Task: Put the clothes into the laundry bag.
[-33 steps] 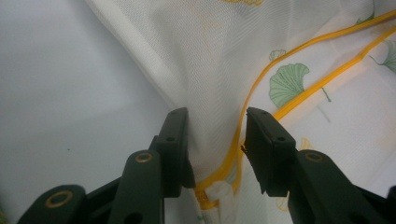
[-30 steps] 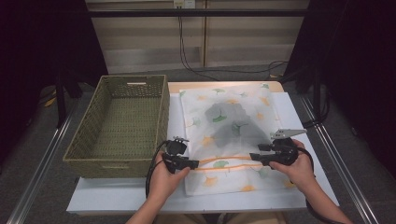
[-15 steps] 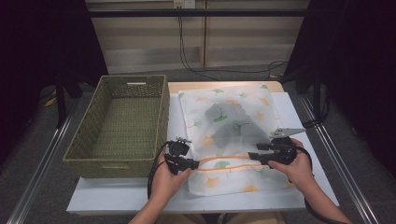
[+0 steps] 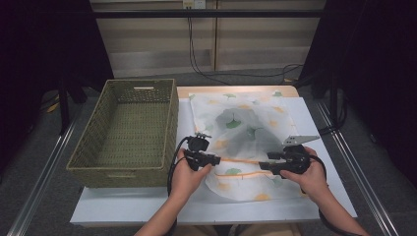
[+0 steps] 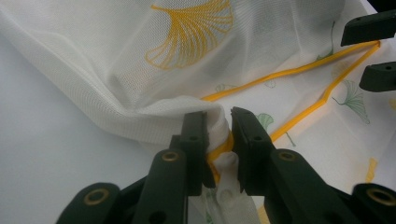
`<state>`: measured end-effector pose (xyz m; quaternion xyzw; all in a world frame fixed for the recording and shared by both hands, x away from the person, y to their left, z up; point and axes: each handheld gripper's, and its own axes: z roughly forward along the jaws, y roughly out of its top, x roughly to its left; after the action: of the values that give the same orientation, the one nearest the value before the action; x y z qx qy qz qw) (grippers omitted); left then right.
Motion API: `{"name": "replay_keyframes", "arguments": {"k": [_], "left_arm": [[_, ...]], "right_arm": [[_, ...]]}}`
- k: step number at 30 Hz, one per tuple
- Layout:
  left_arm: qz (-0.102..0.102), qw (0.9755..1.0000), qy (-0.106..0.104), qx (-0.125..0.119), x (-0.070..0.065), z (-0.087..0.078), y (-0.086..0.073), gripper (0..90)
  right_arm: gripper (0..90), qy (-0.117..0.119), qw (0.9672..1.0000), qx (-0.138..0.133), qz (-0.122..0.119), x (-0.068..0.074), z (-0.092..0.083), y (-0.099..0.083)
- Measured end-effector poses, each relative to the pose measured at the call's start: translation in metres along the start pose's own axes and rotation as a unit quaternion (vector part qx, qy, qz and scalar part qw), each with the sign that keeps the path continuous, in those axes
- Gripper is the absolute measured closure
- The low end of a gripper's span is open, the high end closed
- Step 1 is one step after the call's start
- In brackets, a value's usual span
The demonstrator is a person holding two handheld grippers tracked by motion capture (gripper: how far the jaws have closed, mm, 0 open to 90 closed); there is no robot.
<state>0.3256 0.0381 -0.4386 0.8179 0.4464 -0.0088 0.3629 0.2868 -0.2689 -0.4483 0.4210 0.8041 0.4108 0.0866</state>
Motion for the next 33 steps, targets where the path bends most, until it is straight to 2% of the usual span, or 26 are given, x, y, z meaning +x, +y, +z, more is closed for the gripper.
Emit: {"name": "replay_keyframes", "arguments": {"k": [4, 7, 10, 12, 14, 16, 17, 18, 20, 21, 22, 23, 24, 27, 28, 29, 30, 33], "left_arm": [[0.006, 0.9999, 0.003, 0.007, 0.0, -0.003, -0.006, 66.0], [0.002, 0.9999, -0.004, 0.012, 0.003, -0.007, -0.012, 63.3], [0.01, 0.9998, -0.006, 0.017, 0.004, -0.009, -0.02, 58.9], [0.011, 0.9997, -0.012, 0.02, 0.005, -0.011, -0.025, 58.8], [0.008, 0.9998, -0.013, 0.014, 0.004, -0.012, -0.028, 57.1], [0.023, 0.9994, -0.013, 0.02, 0.003, -0.015, -0.03, 54.8], [0.017, 0.9995, -0.016, 0.021, 0.001, -0.016, -0.031, 53.8], [0.022, 0.9993, -0.02, 0.022, 0.001, -0.017, -0.031, 53.0], [0.023, 0.9994, -0.016, 0.019, -0.001, -0.019, -0.033, 52.0], [0.014, 0.9997, -0.016, 0.012, -0.003, -0.018, -0.034, 51.4], [0.027, 0.9992, -0.019, 0.02, -0.001, -0.019, -0.034, 50.9], [0.019, 0.9995, -0.021, 0.014, -0.002, -0.018, -0.034, 51.3], [0.022, 0.9993, -0.023, 0.019, -0.001, -0.018, -0.034, 51.8], [0.024, 0.9994, -0.016, 0.017, -0.001, -0.016, -0.033, 52.4], [0.038, 0.9988, -0.012, 0.027, 0.0, -0.018, -0.033, 52.4], [0.033, 0.9991, -0.009, 0.025, 0.0, -0.018, -0.034, 52.4], [0.039, 0.9987, -0.01, 0.033, 0.002, -0.02, -0.034, 52.3], [0.03, 0.9992, -0.002, 0.026, 0.004, -0.021, -0.038, 52.1]], "right_arm": [[40.6, 0.001, 1.0, 0.005, -0.002, 0.002, 0.003, -0.001], [40.6, 0.003, 1.0, 0.008, -0.001, 0.002, 0.003, -0.001], [40.6, 0.003, 1.0, 0.008, 0.0, 0.003, 0.004, -0.001], [40.6, 0.007, 0.9999, 0.008, 0.002, 0.003, 0.004, 0.0], [40.5, 0.007, 1.0, 0.007, 0.0, 0.005, 0.005, 0.0], [40.5, 0.007, 1.0, 0.006, -0.002, 0.006, 0.004, 0.001], [40.4, 0.008, 1.0, 0.006, -0.001, 0.007, 0.005, 0.002], [40.3, 0.009, 0.9999, 0.006, 0.0, 0.007, 0.005, 0.002], [40.3, 0.008, 0.9999, 0.006, -0.002, 0.007, 0.005, 0.002], [40.3, 0.01, 0.9999, 0.007, -0.003, 0.007, 0.005, 0.002], [40.4, 0.011, 0.9999, 0.007, -0.002, 0.007, 0.006, 0.001], [40.4, 0.01, 0.9999, 0.007, 0.001, 0.006, 0.006, 0.001], [40.3, 0.011, 0.9999, 0.008, 0.001, 0.006, 0.006, 0.001], [40.3, 0.011, 0.9999, 0.006, 0.002, 0.006, 0.005, 0.002], [40.4, 0.01, 0.9999, 0.005, 0.002, 0.006, 0.005, 0.002], [40.3, 0.01, 0.9999, 0.003, 0.003, 0.006, 0.005, 0.002], [40.2, 0.01, 0.9999, 0.004, 0.004, 0.006, 0.005, 0.001], [40.2, 0.012, 0.9999, 0.005, 0.003, 0.005, 0.005, 0.001]]}}
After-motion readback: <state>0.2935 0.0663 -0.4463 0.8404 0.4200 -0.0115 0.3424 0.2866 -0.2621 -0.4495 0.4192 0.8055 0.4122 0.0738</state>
